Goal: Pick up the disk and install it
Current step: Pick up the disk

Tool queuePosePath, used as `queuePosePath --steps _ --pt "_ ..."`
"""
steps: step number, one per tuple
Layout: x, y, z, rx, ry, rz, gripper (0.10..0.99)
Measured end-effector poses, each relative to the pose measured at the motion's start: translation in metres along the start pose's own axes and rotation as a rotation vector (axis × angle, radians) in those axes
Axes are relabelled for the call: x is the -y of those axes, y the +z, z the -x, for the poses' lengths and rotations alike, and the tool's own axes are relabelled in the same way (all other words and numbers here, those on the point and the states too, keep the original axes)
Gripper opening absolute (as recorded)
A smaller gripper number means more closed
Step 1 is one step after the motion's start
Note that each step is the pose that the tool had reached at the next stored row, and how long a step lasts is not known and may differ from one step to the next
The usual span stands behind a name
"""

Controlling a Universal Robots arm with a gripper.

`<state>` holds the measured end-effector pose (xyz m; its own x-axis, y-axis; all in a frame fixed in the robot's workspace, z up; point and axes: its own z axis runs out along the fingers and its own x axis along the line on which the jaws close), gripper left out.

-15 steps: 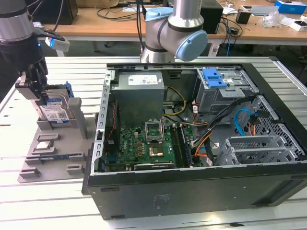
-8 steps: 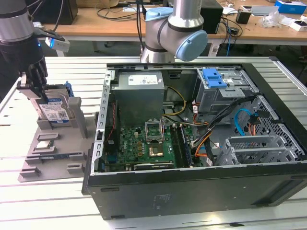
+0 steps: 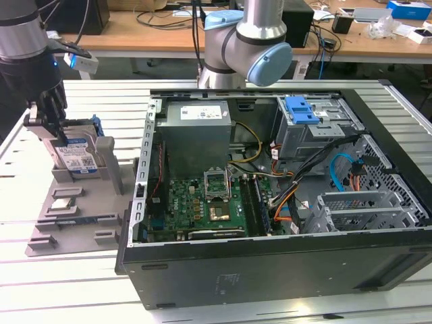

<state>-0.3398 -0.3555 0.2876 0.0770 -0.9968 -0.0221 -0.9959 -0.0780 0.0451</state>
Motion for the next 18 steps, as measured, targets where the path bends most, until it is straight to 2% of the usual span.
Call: queuePosePath --steps 3,7,13,18 --pt "0.0001 -0.0009 0.0001 0.0002 0.0 -0.001 0.373" --pt "-0.0005 -0.0114 0.0007 -0.0001 0.0 0.0 0.373" --pt "-0.0008 -0.0195 0.0014 0.0 0.0 0.0 0.373" --pt "-0.0011 -0.031 0.0043 -0.0001 0.0 0.0 0.373"
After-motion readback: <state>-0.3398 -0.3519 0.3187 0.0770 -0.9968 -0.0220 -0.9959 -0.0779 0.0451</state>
